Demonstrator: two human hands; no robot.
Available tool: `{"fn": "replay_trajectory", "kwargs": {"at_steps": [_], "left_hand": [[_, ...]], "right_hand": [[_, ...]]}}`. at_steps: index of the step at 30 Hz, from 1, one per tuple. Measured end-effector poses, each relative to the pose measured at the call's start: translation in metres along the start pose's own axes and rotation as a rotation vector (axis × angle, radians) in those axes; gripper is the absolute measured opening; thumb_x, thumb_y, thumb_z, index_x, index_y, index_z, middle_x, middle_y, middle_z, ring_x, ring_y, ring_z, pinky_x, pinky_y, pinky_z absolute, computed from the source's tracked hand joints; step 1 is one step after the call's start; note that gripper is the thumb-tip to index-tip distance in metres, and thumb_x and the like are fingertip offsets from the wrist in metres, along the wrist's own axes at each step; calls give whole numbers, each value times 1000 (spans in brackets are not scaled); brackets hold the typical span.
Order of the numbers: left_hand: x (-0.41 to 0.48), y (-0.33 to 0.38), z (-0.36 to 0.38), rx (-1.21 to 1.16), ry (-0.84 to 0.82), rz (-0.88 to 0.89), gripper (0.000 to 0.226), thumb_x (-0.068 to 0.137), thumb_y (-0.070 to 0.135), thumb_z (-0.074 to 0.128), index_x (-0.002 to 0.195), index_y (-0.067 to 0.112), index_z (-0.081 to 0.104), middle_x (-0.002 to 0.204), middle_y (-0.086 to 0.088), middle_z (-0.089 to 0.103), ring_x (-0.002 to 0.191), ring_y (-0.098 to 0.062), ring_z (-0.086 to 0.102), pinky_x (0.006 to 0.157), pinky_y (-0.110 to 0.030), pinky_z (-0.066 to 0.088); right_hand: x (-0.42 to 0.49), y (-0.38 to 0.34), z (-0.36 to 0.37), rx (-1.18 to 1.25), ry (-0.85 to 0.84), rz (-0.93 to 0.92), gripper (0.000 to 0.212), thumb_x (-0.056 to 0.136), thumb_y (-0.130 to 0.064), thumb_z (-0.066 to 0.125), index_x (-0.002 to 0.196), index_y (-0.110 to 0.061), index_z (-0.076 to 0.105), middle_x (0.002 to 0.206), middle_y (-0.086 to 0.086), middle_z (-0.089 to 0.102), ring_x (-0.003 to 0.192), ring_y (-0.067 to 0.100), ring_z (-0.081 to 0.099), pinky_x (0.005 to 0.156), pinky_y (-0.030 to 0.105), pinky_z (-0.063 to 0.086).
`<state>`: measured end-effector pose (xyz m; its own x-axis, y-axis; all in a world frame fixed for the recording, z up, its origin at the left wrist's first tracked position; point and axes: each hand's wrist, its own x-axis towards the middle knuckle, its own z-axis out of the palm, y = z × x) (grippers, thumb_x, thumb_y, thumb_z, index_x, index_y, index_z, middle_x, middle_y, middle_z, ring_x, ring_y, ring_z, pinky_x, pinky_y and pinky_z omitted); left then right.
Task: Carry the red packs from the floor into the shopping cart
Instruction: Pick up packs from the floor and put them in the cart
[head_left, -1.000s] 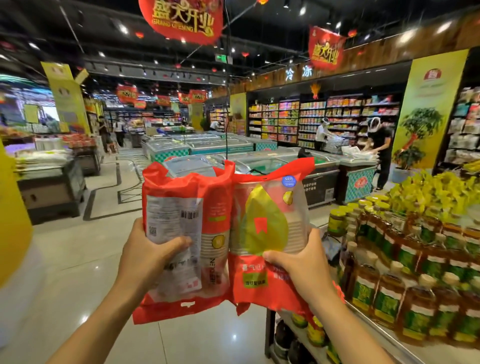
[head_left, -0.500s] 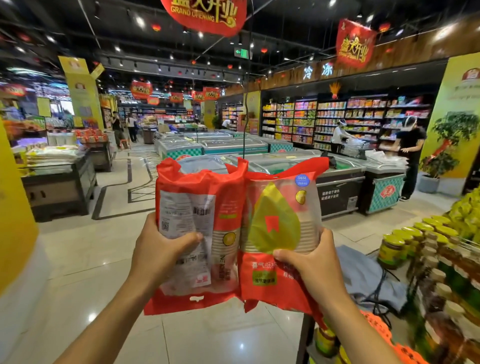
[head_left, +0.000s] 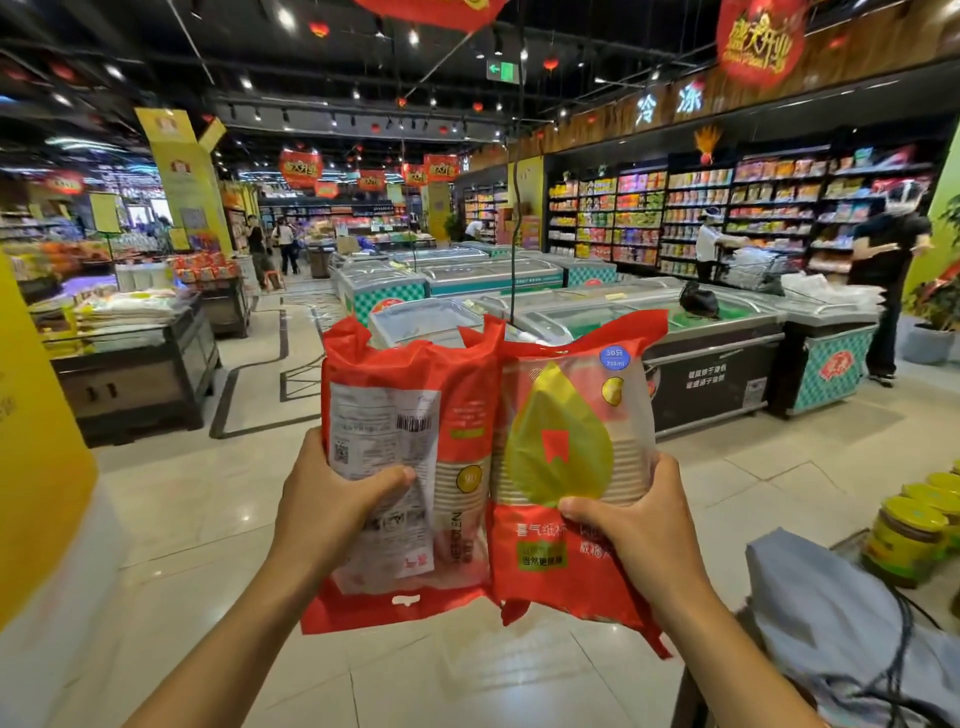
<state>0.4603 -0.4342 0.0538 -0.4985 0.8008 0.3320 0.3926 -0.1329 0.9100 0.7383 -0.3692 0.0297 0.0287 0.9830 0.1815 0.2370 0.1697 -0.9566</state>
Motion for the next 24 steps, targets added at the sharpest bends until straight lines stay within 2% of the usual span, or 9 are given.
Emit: {"fn": "replay_trajectory", "kwargs": {"at_steps": [2, 6, 9, 24], "left_hand": [[27, -4, 15, 0, 4, 8, 76, 48, 52, 87, 119, 37, 62, 111, 10, 77, 99, -15, 74, 88, -52, 62], [89, -11, 46, 25, 11, 25, 87, 46, 57, 87, 126, 35, 61, 116, 7, 76, 103, -19, 74, 89, -53, 61], [136, -15, 72, 32, 17, 40, 85, 50, 55, 90, 127, 36, 61, 117, 9, 76, 105, -19, 74, 91, -54, 60], [303, -59, 178, -56, 41, -3, 83, 43, 53, 90, 118, 31, 64, 112, 7, 77, 101, -17, 75, 91, -53, 60]], "right_hand": [[34, 8, 8, 28, -7, -6, 98, 37, -63, 87, 121, -37, 43, 110, -11, 66, 97, 18, 70, 85, 53, 60], [108, 20, 23, 69, -4, -19, 100, 37, -63, 87, 123, -38, 43, 114, -12, 64, 99, 16, 69, 86, 53, 60], [164, 27, 30, 82, 0, -18, 95, 38, -61, 89, 120, -41, 44, 113, -13, 64, 99, 15, 68, 85, 53, 59], [357, 55, 58, 62, -30, -10, 94, 36, -63, 89, 115, -40, 45, 111, -9, 66, 100, 19, 69, 84, 54, 60]]}}
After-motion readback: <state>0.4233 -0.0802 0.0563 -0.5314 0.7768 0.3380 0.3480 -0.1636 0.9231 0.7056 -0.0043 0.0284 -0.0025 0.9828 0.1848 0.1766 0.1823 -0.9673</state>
